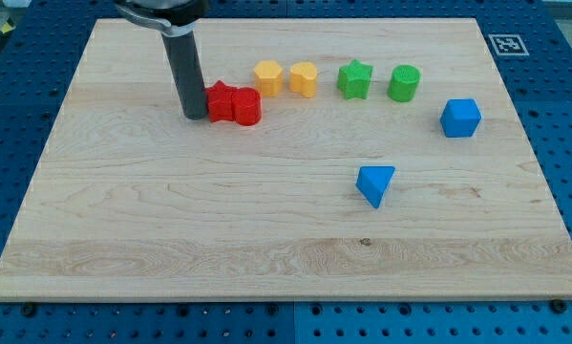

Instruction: Move the red star diagonally to the top left side of the blue triangle

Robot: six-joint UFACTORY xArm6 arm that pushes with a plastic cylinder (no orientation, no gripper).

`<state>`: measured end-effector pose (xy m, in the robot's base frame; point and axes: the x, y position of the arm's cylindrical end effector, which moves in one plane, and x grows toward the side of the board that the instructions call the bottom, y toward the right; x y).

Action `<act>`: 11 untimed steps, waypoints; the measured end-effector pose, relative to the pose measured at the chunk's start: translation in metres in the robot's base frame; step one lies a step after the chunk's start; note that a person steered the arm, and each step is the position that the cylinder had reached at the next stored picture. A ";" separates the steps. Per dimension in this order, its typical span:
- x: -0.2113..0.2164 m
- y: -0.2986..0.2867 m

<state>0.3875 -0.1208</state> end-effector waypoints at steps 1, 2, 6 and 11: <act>-0.004 -0.039; -0.032 -0.089; -0.016 0.000; -0.005 -0.011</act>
